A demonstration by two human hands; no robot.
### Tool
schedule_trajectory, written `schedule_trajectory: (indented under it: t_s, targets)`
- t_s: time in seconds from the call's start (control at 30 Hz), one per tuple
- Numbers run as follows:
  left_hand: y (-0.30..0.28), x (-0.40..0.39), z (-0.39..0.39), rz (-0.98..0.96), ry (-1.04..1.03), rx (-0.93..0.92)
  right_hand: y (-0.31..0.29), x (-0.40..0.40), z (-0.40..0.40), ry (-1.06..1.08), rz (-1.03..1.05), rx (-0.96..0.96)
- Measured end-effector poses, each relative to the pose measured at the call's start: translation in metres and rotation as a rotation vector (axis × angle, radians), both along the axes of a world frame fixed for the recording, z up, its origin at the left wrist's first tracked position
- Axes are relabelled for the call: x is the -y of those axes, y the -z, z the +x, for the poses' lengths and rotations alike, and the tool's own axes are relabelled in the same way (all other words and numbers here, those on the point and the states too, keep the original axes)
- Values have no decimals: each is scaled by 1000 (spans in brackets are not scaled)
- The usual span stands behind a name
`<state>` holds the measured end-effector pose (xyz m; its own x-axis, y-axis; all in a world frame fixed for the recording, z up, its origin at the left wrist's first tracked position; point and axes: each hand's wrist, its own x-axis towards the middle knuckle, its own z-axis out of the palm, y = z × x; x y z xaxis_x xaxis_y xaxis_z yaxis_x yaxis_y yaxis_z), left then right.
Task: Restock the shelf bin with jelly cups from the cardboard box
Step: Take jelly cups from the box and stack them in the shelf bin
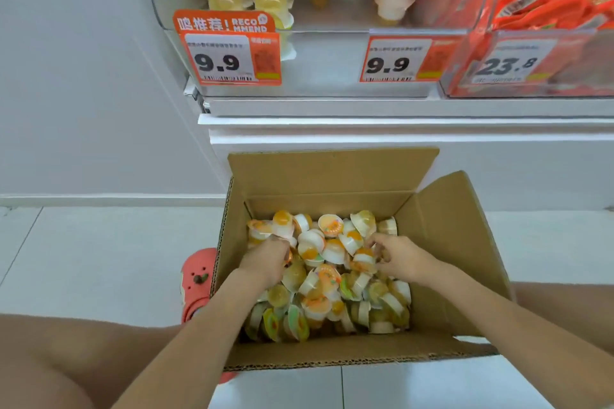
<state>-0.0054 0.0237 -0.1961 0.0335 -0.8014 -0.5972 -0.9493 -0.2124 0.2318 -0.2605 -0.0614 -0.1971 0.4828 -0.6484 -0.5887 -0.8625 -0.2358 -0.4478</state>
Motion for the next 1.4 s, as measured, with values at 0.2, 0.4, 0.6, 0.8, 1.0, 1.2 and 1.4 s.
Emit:
schedule_trajectory:
  t_s: [0.2,0.4,0.6,0.8,1.0,1.2,1.4]
  targets:
    - [43,-13,-19,55,-107,-145,42,-10,5,68,74,-88]
    - [68,-4,-54,194,-493,-347,66,-26,10,70,-16,-227]
    - [79,-3,-75,103,-744,-296,77,-47,16,-132,-124,-316]
    - [75,-12,-77,85,-782,-306,86,-56,31,38,-61,-373]
    - [79,-19,-98,60,-683,-237,85,-51,22,-46,-178,-360]
    - [68,-23,-99,-137,-749,-345,64,-54,17,19,-70,-301]
    - [-7,13,-69,-295,-543,-562,-27,-10,16,484,382,282]
